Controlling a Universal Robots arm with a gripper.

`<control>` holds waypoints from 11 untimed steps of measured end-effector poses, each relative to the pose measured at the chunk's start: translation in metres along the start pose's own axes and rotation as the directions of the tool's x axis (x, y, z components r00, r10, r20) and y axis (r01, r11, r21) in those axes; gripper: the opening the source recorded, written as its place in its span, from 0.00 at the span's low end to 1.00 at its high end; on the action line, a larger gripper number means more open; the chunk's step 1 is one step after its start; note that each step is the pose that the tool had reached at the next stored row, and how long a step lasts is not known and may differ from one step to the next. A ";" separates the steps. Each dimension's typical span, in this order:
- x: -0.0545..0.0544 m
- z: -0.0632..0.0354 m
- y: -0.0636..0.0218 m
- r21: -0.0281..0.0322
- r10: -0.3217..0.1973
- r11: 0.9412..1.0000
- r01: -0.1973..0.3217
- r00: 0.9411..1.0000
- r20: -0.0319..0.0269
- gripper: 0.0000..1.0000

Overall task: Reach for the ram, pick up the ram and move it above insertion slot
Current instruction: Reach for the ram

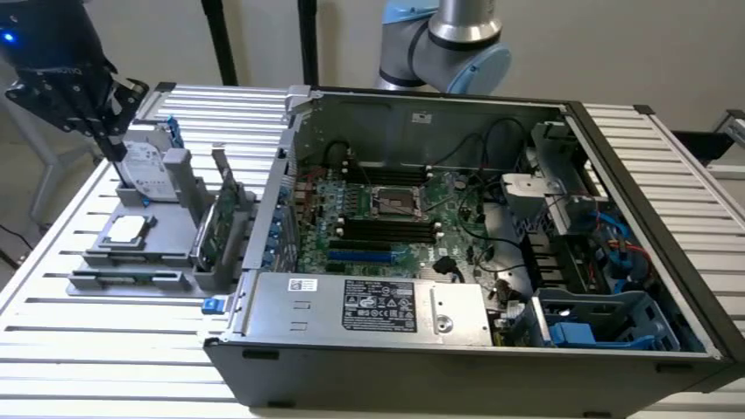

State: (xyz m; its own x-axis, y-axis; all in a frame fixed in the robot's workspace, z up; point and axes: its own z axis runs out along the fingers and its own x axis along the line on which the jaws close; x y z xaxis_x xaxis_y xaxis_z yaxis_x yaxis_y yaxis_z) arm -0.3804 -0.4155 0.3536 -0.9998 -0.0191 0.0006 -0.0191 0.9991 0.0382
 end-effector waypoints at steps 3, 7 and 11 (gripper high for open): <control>0.000 -0.0001 -0.0041 0.000 0.000 1.000 0.000 1.000 0.000 0.11; 0.003 -0.0003 -0.0184 -0.001 0.000 1.000 0.000 1.000 0.000 0.11; 0.008 0.0005 -0.0299 -0.001 -0.001 1.000 0.001 1.000 0.000 0.11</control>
State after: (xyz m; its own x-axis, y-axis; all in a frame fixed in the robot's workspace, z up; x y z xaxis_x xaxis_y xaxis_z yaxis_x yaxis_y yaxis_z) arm -0.3880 -0.4455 0.3519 -0.9998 -0.0202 0.0006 -0.0202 0.9990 0.0393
